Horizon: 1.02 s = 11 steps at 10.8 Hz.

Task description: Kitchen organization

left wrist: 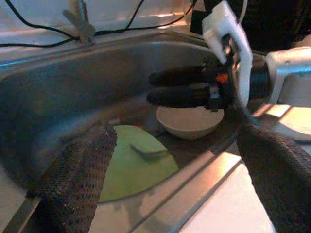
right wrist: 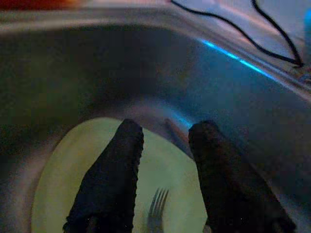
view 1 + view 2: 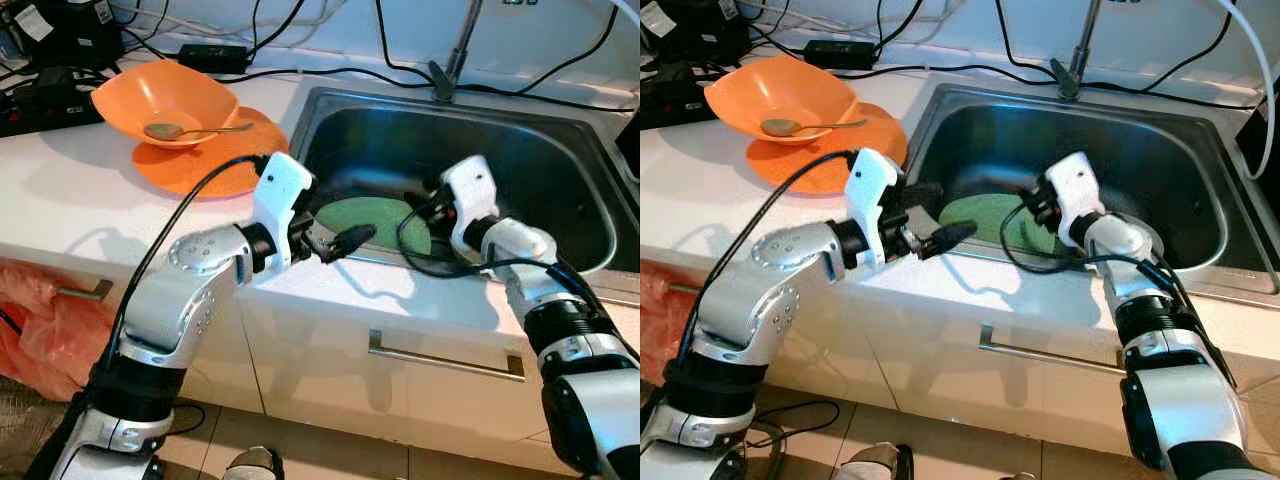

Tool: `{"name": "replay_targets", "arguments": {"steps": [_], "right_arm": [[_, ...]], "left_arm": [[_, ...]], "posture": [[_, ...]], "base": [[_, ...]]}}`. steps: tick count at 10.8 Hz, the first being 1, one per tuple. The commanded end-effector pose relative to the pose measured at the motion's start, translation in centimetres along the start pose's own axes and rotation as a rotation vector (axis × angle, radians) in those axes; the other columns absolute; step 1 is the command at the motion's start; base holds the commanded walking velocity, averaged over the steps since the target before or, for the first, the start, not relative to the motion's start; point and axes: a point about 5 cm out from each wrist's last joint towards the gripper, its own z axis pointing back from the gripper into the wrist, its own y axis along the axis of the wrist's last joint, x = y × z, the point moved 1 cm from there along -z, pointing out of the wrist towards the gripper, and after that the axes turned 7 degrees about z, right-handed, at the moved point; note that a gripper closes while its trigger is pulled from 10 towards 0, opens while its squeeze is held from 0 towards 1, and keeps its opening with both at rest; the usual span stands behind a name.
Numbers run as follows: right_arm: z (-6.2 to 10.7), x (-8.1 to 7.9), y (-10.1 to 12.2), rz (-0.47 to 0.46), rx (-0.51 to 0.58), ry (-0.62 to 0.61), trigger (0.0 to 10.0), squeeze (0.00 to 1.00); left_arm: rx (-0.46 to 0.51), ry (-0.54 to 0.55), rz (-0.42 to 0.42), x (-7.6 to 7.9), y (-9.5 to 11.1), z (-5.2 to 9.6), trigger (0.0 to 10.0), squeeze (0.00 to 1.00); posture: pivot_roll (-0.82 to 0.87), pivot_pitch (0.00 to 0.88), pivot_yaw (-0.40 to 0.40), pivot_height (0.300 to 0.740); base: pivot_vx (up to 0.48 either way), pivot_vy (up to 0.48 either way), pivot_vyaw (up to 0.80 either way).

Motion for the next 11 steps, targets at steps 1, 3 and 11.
{"name": "replay_targets", "arguments": {"steps": [1, 3, 11], "right_arm": [[-0.2, 0.5, 1.2, -0.027, 0.042, -0.006, 10.0, 1.0], [0.1, -0.5, 2.6, -0.076, 0.129, 0.056, 10.0, 1.0], [4.7, -9.1, 8.9, -0.306, 0.335, 0.217, 10.0, 1.0]], "left_arm": [[0.004, 0.013, -0.043, -0.1, 0.5, 0.0, 10.0, 1.0], [-0.01, 0.108, -0.116, -1.4, 0.6, 0.2, 10.0, 1.0], [-0.05, 0.54, -0.695, -8.8, 0.4, 3.0, 10.0, 1.0]], "posture": [[0.19, 0.074, -0.027, 0.74], [0.19, 0.068, -0.026, 0.74], [0.14, 0.068, -0.001, 0.74]], "base": [[0.0, 0.0, 0.0], [0.0, 0.0, 0.0], [0.0, 0.0, 0.0]]}}
